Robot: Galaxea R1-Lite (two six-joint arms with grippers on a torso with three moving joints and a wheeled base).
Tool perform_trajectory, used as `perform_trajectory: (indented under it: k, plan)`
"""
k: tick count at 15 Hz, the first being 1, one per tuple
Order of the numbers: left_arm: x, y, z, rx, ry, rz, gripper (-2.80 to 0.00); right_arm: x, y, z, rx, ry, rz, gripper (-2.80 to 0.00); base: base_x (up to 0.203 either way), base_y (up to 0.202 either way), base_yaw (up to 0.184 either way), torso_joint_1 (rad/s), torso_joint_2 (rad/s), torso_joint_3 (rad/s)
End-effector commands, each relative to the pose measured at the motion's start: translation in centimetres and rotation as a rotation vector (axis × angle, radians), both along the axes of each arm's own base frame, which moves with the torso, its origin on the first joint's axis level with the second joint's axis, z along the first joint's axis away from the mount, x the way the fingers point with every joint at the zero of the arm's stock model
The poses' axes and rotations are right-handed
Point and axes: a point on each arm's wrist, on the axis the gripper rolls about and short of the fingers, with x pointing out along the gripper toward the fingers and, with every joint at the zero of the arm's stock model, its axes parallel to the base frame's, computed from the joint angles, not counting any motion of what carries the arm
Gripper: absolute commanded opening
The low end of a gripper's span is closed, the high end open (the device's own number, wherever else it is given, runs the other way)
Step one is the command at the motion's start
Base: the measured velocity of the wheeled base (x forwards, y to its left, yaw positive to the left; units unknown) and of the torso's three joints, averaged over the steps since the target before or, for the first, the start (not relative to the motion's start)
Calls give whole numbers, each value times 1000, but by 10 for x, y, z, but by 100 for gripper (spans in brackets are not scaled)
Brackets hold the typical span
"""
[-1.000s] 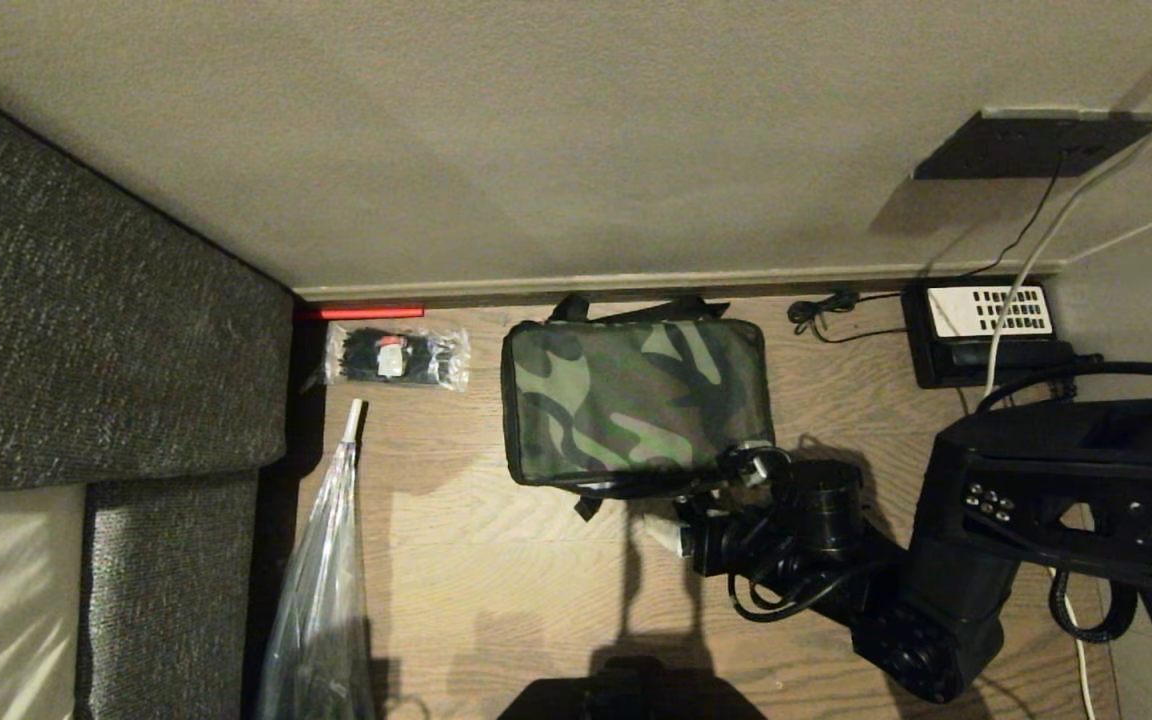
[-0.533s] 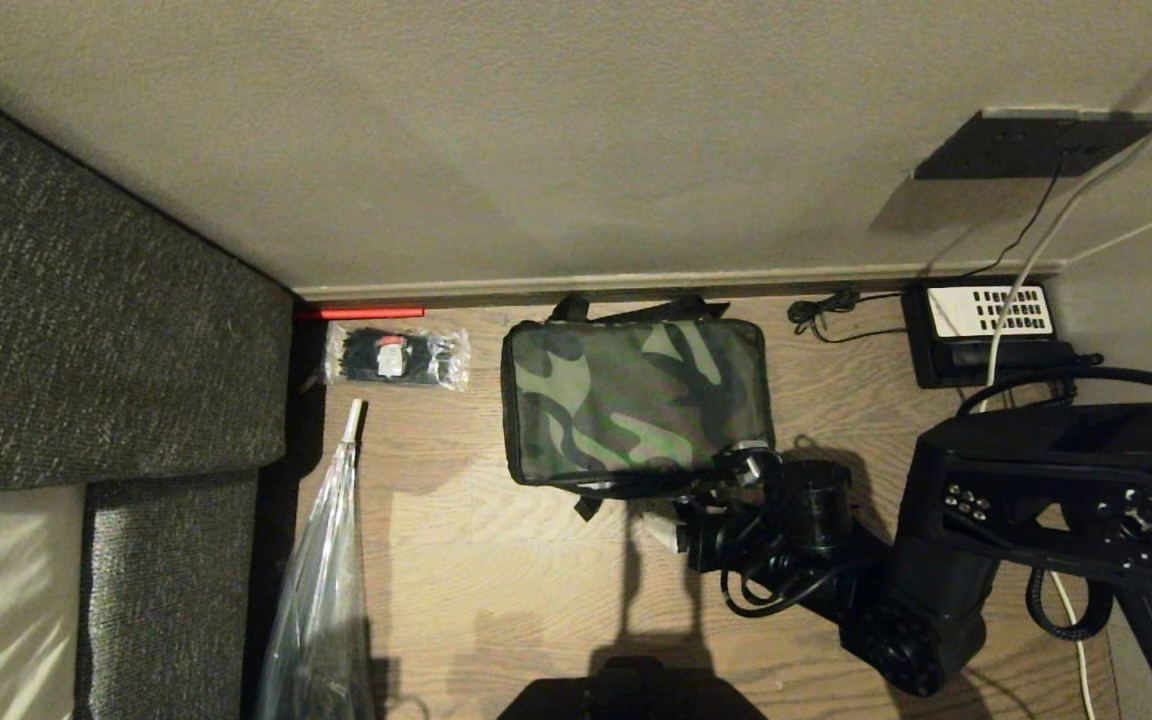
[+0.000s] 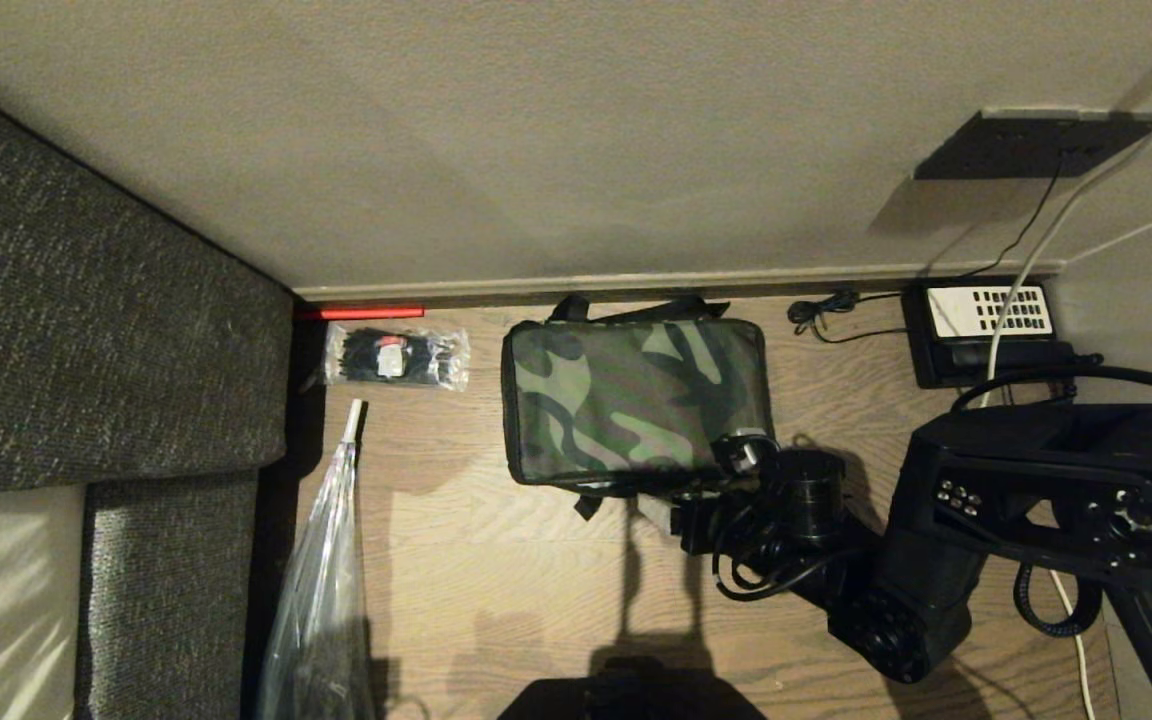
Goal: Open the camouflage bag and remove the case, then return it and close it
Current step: Open the top of the storage box
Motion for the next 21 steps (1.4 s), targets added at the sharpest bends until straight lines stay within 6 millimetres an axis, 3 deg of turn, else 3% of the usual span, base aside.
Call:
perform_trajectory:
  k: [1, 5, 21]
  plan:
    - [0, 0, -1, 0, 1, 1, -280, 0, 0, 0, 4, -4, 1, -280, 0, 0, 0, 0, 0, 0]
    - [0, 0, -1, 0, 1, 1, -280, 8, 3, -9, 11, -36, -33, -280, 0, 0, 0, 0, 0, 0]
    - [0, 0, -1, 0, 1, 1, -280, 9, 4, -9, 15, -48, -42, -280, 0, 0, 0, 0, 0, 0]
